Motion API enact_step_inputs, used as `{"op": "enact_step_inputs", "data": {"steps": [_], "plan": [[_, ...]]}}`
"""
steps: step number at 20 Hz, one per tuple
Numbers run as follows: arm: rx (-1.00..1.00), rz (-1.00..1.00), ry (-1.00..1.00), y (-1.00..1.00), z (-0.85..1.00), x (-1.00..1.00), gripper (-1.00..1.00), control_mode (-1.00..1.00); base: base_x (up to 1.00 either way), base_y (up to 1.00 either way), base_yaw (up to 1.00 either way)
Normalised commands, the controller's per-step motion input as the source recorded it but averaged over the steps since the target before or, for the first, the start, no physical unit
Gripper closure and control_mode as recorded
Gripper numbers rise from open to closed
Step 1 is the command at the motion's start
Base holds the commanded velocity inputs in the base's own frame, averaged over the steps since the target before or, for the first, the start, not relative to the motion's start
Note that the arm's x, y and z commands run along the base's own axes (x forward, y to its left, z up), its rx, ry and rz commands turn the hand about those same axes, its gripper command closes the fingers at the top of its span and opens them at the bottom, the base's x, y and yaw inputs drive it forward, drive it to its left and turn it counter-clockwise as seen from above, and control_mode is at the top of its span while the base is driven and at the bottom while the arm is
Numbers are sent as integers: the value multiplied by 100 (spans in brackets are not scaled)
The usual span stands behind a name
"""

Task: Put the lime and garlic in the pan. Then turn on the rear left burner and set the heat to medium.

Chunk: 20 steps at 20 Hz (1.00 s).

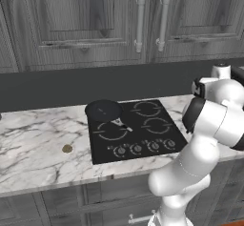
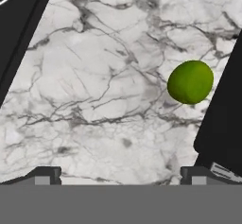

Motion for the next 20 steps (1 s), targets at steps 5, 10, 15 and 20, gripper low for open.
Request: {"op": "enact_step_inputs", "data": {"steps": [5,10,15,20], "plan": [[-1,0,0,0,-17,32,-100,-100,0,0,0],[0,0,0,0,-20,31,-100,-100,0,0,0],[0,0,-2,0,-19,20,-100,-100,0,0,0],[0,-2,-4,-3,-23,20,-100,-100,0,0,0]]}}
